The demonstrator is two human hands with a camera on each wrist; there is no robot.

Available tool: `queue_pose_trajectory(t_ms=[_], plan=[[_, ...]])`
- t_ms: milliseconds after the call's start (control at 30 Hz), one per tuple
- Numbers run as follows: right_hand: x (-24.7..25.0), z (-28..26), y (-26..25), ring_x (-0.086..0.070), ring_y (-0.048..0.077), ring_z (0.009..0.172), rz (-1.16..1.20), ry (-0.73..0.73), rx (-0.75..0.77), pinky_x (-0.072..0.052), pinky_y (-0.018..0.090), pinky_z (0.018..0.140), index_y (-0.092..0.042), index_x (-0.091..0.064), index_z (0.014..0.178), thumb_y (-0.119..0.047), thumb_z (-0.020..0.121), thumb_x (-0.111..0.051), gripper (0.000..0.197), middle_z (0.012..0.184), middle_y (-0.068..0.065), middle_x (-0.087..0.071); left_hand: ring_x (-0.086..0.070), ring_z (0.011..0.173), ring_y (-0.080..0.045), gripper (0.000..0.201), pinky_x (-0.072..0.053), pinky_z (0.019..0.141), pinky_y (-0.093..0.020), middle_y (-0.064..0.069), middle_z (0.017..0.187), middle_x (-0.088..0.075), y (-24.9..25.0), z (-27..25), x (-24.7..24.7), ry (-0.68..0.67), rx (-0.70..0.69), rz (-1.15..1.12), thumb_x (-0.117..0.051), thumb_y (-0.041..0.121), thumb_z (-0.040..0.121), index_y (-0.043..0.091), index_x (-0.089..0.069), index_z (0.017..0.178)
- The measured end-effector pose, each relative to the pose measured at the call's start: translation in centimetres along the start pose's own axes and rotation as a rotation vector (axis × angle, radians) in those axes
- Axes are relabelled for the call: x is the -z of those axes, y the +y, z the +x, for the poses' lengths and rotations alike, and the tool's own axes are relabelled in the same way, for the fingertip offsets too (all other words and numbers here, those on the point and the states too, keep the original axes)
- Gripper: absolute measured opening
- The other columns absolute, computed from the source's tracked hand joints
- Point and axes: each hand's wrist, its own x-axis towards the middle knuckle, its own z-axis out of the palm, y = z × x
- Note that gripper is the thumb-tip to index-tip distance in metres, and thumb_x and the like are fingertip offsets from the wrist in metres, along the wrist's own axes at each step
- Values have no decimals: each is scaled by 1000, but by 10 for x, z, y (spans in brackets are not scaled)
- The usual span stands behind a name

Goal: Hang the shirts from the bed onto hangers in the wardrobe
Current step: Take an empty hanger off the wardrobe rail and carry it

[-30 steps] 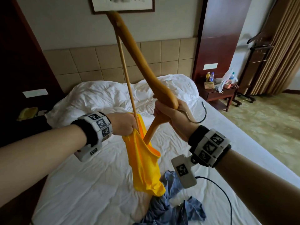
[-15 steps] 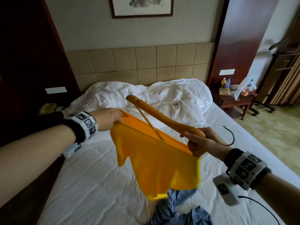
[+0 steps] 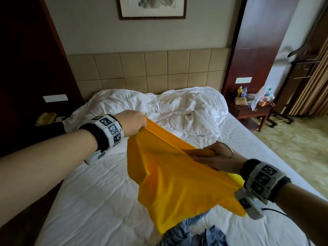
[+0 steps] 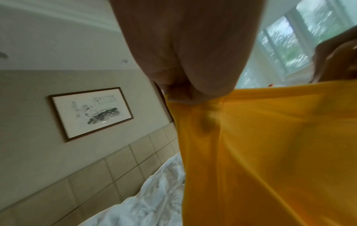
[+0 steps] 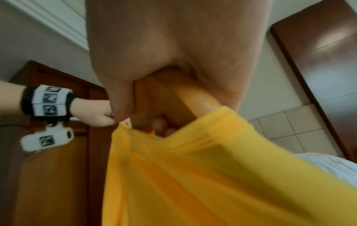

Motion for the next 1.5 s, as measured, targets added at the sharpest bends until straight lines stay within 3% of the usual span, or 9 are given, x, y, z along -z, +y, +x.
queue_pose_trajectory(t_ms=[67, 200, 333, 600, 767, 933, 1033, 1333, 1500], plan=[[7, 3, -9, -29, 18, 49, 42, -27, -42, -27, 25, 49, -40, -78, 98, -39, 92, -66, 14, 56, 9, -30, -59, 82, -24, 22, -50, 72, -37, -6, 87, -59, 18, 4, 0, 8, -25, 29, -47, -2, 87, 16, -56, 75], [16, 12, -21, -34, 19, 45, 94, 14, -83, -29, 32, 52, -18, -61, 49, -41, 84, -73, 44, 53, 7, -39, -55, 80, -21, 26, -48, 69, -34, -2, 83, -56, 46, 9, -2, 114, -103, 9, -49, -3, 82, 16, -49, 63], [20, 23, -38, -56, 27, 57, 48, 16, -56, -48, 33, 65, 8, -61, 70, -66, 70, -72, 75, 64, 18, -61, -50, 91, -17, 29, -42, 72, -29, 1, 93, -54, 68, 6, 12, 155, -193, 73, -46, -1, 84, 19, -43, 64], [16, 25, -70, -58, 21, 52, 61, 36, 20, -51, 30, 66, -24, -67, 49, -46, 87, -70, 45, 63, 15, -62, -58, 84, -20, 22, -44, 69, -30, -1, 97, -62, 73, -3, 15, 257, -269, -223, -47, 3, 85, 11, -66, 86], [21, 27, -73, -64, 25, 59, 40, 22, 20, -54, 34, 74, -13, -69, 62, -53, 81, -72, 45, 66, 14, -68, -64, 81, -4, 29, -51, 74, -20, 3, 89, -73, 63, -16, 19, 613, -174, -734, -47, 4, 78, 15, -73, 86], [22, 30, -82, -66, 28, 62, 38, 42, 63, -55, 36, 76, -22, -74, 66, -56, 81, -71, 37, 70, 16, -69, -60, 94, -8, 44, -45, 76, -11, 8, 103, -63, 71, -11, 17, 346, -98, -758, -65, 10, 85, 23, -58, 127], [28, 34, -81, -68, 23, 62, -2, 80, 70, -56, 37, 80, -5, -73, 78, -58, 75, -74, 53, 71, 12, -72, -57, 92, -12, 43, -41, 74, -12, 8, 100, -59, 73, -5, 6, 377, -58, -741, -73, 22, 86, 25, -58, 126], [52, 19, -73, -57, 25, 64, 112, 222, 82, -50, 32, 64, -15, -80, 87, -35, 78, -81, 22, 71, 15, -66, -60, 97, -10, 58, -51, 78, -23, 7, 111, -63, 7, -31, -41, 261, 176, -885, -85, 26, 76, 28, -56, 127], [63, 14, -78, -60, 22, 60, 58, 287, 91, -54, 34, 66, -13, -80, 91, -31, 78, -81, 22, 70, 17, -69, -58, 70, -1, 11, -39, 60, -16, 12, 70, -62, -14, -47, -82, 230, 276, -771, -80, 15, 80, 17, -69, 80]])
